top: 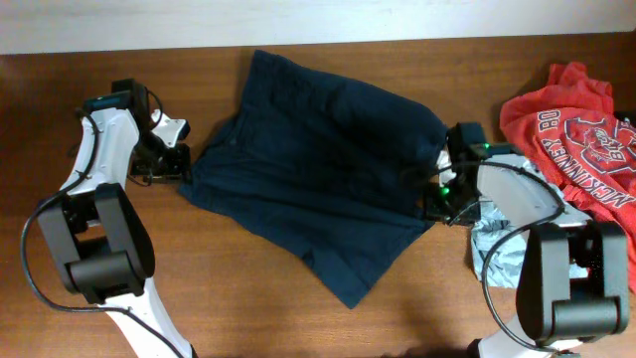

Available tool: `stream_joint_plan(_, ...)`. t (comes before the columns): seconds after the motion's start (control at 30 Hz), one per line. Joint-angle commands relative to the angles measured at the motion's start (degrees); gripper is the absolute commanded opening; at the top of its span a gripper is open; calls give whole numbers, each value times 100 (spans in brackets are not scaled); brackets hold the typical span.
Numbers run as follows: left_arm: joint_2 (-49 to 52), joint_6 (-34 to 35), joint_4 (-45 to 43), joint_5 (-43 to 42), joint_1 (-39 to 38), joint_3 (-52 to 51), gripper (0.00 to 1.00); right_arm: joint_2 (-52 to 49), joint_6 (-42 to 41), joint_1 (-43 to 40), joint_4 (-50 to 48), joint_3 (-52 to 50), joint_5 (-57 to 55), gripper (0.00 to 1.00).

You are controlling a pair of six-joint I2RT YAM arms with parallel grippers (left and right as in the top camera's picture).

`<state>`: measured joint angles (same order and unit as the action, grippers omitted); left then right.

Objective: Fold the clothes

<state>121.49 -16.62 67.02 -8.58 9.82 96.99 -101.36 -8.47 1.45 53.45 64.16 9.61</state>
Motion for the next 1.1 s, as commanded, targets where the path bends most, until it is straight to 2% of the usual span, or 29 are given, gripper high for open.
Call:
stream_joint_plan(0.0,-153,13,15,-22,-39,96,49,494,393,7,374,365,876,52)
stream_joint_plan(0.17,-153,11,170,-59,-42,372,50,837,474,170,796,378,975,52)
stream_joint_plan(0.23,-162,9,271,-330,-74,754,43,918,509,291,872,378,1060,52)
stream_joint_plan(0.3,-164,-44,297,-490,-188,1147,40,942,507,476,870,378,1078,51)
stream_joint_plan(0.37,-162,-179,219,-516,-337,1314,34,920,507,688,807,378,1078,50)
stream_joint_plan(0.4,-162,-302,90,-514,-452,1320,28,909,507,846,758,376,1080,46)
stream_joint_plan(0.47,-94,-387,-52,-514,-612,1307,24,905,540,1121,704,361,1075,40)
stream_joint_plan(0.57,142,-717,-101,-516,-835,1281,11,905,767,1735,715,310,911,33)
stream_joint_plan(0.6,306,-785,-85,-516,-911,1276,1,898,767,1965,715,275,741,28)
stream_joint_plan(0.7,638,-920,-61,-518,-1029,1276,0,831,765,2455,691,118,234,24)
stream_joint_plan(0.83,1003,-1075,-61,-496,-1119,1276,0,597,874,2903,645,-225,66,24)
stream_joint_plan(1.0,1244,-1099,-105,-498,-1130,1276,0,321,870,3355,610,-321,92,9)
stream_joint_plan(1.07,1266,-1097,-122,-496,-1128,1276,0,267,874,3560,564,-326,85,7)
